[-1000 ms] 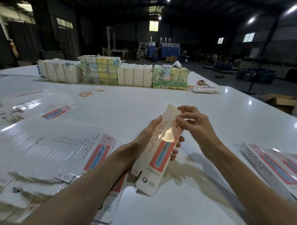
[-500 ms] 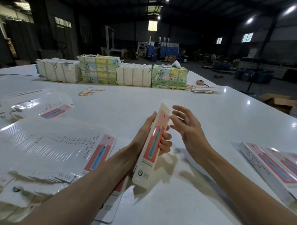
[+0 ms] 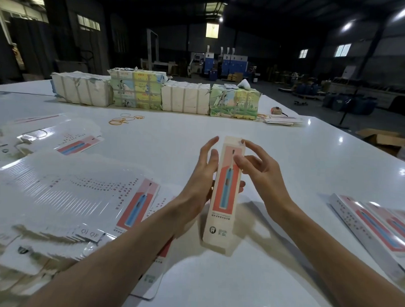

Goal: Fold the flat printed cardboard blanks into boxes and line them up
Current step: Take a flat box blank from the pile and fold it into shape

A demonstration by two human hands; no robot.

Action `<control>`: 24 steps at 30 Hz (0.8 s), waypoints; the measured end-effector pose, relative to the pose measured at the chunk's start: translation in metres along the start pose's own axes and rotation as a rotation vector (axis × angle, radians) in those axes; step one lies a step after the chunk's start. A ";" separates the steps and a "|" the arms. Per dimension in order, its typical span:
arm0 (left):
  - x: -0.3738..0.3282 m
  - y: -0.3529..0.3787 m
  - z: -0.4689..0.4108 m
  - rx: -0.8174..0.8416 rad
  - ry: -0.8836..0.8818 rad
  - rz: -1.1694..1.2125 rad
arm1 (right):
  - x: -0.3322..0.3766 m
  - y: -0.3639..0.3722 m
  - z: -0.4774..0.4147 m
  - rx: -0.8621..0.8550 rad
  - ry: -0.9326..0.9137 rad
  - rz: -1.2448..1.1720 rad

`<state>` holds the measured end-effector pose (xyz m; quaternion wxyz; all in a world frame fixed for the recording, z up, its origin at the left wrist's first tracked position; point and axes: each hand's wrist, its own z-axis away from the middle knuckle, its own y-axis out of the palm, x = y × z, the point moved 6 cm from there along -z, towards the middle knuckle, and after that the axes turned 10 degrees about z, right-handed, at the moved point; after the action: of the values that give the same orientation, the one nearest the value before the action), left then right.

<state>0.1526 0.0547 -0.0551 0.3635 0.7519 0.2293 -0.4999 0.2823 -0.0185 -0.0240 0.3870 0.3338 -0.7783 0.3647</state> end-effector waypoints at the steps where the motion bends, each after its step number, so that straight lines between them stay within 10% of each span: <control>1: -0.001 0.006 0.002 0.047 -0.006 -0.016 | -0.001 -0.001 -0.001 0.006 0.002 0.008; 24: 0.011 0.005 0.005 0.005 -0.087 -0.329 | -0.014 0.013 0.002 0.227 0.048 -0.003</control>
<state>0.1574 0.0471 -0.0652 0.2843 0.6827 0.3322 -0.5854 0.2781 -0.0098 -0.0408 0.3657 0.3677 -0.7222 0.4577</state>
